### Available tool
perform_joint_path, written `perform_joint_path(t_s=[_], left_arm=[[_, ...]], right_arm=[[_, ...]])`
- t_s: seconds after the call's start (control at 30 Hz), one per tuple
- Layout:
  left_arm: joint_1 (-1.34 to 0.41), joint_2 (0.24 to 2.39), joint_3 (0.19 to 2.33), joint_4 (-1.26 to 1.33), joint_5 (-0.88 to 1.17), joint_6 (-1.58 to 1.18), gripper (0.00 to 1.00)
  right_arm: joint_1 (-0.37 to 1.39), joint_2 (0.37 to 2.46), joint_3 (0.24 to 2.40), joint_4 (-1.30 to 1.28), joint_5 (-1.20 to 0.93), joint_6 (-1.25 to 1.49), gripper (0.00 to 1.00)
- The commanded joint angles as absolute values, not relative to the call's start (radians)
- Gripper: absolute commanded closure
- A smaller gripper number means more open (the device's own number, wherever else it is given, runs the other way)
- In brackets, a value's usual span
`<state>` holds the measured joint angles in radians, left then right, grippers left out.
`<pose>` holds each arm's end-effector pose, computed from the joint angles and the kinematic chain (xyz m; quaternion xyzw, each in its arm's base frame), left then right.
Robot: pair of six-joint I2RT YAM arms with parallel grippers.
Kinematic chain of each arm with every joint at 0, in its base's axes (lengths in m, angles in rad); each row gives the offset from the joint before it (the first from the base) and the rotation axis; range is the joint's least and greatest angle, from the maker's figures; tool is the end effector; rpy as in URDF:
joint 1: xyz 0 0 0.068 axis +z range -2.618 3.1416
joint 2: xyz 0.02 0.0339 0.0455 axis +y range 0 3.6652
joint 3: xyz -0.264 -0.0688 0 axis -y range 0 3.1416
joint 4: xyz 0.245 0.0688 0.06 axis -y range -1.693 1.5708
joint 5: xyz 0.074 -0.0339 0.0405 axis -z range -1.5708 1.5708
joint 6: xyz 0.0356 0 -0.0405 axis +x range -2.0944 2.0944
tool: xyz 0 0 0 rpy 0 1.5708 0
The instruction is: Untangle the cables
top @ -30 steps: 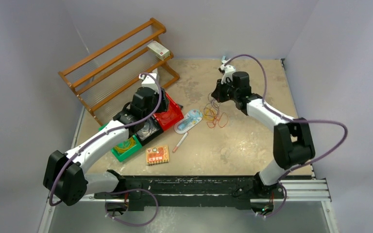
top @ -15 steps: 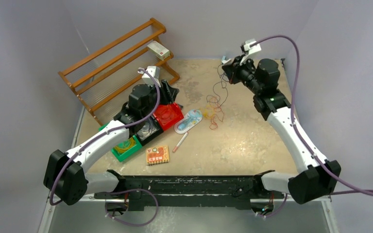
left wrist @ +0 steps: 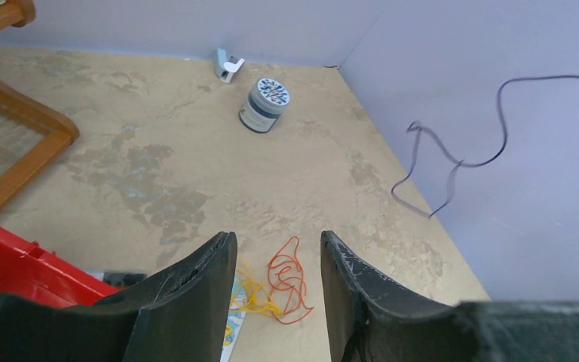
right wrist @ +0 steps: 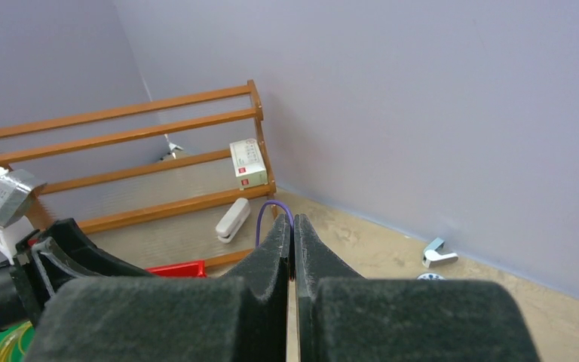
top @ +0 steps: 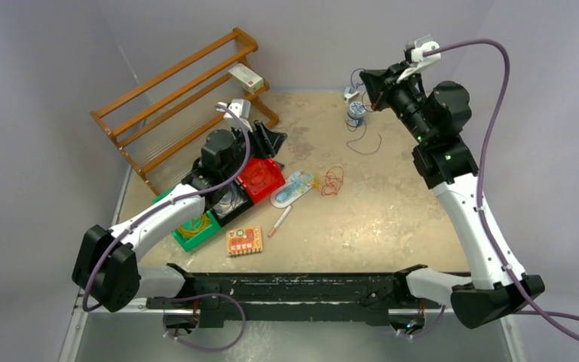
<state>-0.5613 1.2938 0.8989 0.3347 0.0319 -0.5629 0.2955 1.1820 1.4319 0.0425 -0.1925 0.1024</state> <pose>0.2588 -0.1641 0.3220 0.0104 0.7280 -0.3751 0.5738 0.2341 0.0784 0.5079 -0.1340 0.5836 0.2141 0.7718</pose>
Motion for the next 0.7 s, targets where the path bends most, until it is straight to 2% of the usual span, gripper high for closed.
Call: perform_joint_path(t_s=[0.0,0.3,0.47,0.67], left_arm=[[-0.557,1.296,0.907,0.460,0.094,-0.600,0.56],[-0.557,1.285,0.900,0.464,0.123,-0.622,0.55],[-0.552,1.223,0.950,0.228,-0.058,-0.558,0.56],[-0.516,1.177,1.008,-0.040,-0.268,-0.513,0.57]], right_arm=[[0.293,1.175,1.424,0.065,-0.183,0.102,1.00],[0.294,1.186,1.379,0.141,-0.336,0.129,1.00],[0.310,1.211,1.372,0.173,-0.399,0.170,1.00],[0.391,1.256,1.404,0.189,-0.380,0.172,1.00]])
